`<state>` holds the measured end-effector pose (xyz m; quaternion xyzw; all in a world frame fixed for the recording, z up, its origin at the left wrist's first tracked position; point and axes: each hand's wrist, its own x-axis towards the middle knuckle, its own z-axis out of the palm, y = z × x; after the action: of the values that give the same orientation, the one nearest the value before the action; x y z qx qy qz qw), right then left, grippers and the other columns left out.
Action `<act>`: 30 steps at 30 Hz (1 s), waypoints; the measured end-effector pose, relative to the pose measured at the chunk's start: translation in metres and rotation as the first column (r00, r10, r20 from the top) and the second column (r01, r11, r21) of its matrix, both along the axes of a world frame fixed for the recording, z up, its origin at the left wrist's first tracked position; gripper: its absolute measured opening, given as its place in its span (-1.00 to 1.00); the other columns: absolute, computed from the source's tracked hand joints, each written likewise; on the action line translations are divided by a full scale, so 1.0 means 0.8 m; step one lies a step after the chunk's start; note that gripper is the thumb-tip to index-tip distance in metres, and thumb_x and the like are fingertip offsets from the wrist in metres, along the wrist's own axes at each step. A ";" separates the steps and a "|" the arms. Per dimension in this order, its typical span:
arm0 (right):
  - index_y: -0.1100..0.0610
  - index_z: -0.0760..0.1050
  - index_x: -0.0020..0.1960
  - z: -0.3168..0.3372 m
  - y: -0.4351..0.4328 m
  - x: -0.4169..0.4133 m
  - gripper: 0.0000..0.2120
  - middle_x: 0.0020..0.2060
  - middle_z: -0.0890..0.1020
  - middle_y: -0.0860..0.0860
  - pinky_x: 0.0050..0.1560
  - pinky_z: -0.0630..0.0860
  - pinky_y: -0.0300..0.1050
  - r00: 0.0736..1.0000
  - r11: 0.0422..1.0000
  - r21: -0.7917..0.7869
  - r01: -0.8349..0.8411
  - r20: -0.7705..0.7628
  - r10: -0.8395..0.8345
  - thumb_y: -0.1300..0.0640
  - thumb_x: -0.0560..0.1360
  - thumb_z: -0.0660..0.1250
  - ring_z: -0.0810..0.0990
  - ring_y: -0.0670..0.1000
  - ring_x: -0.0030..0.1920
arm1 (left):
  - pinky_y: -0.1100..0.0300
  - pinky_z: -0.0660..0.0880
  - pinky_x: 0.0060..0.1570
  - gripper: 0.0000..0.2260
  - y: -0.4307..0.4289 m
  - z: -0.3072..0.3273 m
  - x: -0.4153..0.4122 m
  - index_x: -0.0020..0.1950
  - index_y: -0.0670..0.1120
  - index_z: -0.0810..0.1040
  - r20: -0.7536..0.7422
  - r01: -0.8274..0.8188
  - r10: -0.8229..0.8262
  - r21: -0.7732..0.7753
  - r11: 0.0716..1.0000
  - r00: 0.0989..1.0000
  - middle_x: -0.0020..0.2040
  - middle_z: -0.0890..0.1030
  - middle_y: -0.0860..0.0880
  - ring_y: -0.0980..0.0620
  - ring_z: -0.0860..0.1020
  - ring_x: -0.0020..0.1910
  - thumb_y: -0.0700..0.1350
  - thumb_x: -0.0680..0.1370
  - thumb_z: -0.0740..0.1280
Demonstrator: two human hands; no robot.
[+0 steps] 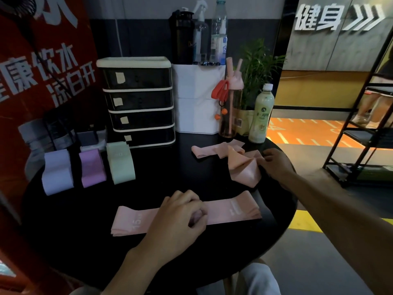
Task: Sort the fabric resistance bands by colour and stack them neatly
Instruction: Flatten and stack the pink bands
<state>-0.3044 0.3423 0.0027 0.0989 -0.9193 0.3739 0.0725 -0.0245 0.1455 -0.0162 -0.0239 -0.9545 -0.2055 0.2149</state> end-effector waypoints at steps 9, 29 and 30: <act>0.23 0.55 0.16 0.029 -0.002 0.008 -0.77 -0.03 0.62 0.07 -0.16 0.50 -0.17 0.995 0.951 -0.295 -0.089 -0.067 0.072 0.30 0.50 0.34 0.58 0.03 -0.07 | 0.28 0.30 0.08 -0.81 -0.003 -0.002 -0.003 -0.05 0.19 0.55 0.014 0.014 -0.014 -0.001 1.000 1.000 -0.04 0.40 0.27 0.23 0.38 0.01 0.18 0.52 0.18; 0.05 0.60 0.00 0.233 -0.045 0.134 -0.83 -0.12 0.63 -0.04 -0.01 0.64 0.11 0.862 0.787 -0.374 -0.490 -0.344 0.374 0.30 0.49 0.38 0.65 0.04 -0.09 | 0.30 0.45 -0.13 -0.95 0.004 0.138 -0.025 -0.10 -0.01 0.61 -0.354 0.004 0.087 0.250 0.968 0.931 -0.17 0.56 0.14 0.15 0.53 -0.14 -0.15 0.52 0.44; 0.04 0.61 0.01 0.240 -0.051 0.140 -0.82 -0.10 0.63 -0.05 0.01 0.64 0.05 0.852 0.783 -0.364 -0.504 -0.361 0.380 0.29 0.49 0.38 0.65 -0.01 -0.08 | 0.38 0.42 -0.15 -0.95 0.004 0.156 -0.030 -0.07 -0.02 0.62 -0.380 0.014 0.103 0.294 0.956 0.919 -0.16 0.57 0.14 0.18 0.54 -0.15 -0.16 0.51 0.45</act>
<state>-0.1927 0.3012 0.1949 0.3438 -0.7403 0.5637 0.1264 -0.0481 0.1491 0.1086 -0.0106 -0.8518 -0.3299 0.4069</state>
